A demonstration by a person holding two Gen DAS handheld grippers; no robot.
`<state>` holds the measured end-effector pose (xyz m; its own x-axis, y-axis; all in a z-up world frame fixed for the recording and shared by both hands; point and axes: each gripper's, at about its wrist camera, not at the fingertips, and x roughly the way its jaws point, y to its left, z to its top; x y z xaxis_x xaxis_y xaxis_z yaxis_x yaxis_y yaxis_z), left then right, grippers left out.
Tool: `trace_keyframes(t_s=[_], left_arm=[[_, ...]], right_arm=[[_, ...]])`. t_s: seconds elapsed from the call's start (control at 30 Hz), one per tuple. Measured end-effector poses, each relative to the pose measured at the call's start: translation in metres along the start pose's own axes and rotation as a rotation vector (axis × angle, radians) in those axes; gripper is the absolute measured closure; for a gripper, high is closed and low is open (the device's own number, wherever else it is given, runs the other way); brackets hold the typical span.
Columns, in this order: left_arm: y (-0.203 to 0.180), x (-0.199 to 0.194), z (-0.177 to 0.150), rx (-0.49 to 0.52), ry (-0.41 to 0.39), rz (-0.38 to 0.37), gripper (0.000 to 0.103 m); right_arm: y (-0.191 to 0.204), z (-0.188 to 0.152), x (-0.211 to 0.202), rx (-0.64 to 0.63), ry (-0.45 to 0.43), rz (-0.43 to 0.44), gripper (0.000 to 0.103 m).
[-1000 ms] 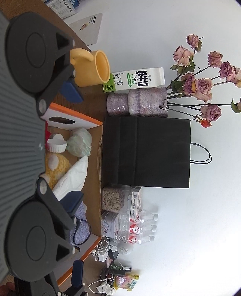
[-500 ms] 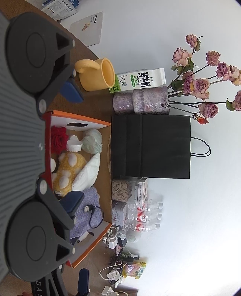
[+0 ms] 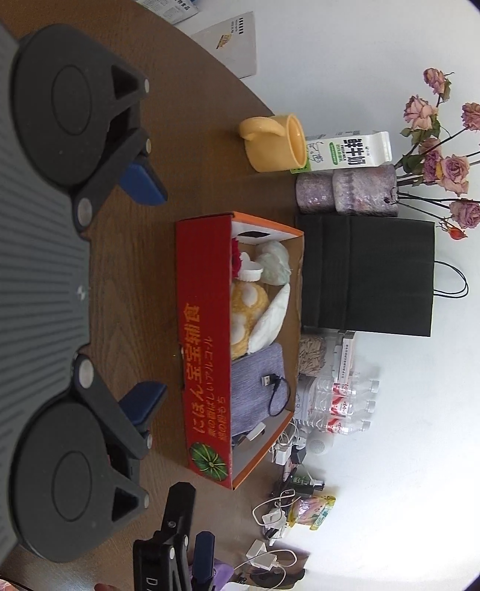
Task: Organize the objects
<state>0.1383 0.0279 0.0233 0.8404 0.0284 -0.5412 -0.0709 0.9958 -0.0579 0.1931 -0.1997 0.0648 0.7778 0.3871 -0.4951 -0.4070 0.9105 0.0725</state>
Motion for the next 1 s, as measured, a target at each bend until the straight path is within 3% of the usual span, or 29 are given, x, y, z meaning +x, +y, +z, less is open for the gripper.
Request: trace_keyframes(t_s=[1.0], left_arm=[[-0.001, -0.018, -0.01, -0.028, 0.001, 0.004, 0.0]], right_arm=[[0.004, -0.009, -0.019, 0.013, 0.006, 0.007, 0.0]])
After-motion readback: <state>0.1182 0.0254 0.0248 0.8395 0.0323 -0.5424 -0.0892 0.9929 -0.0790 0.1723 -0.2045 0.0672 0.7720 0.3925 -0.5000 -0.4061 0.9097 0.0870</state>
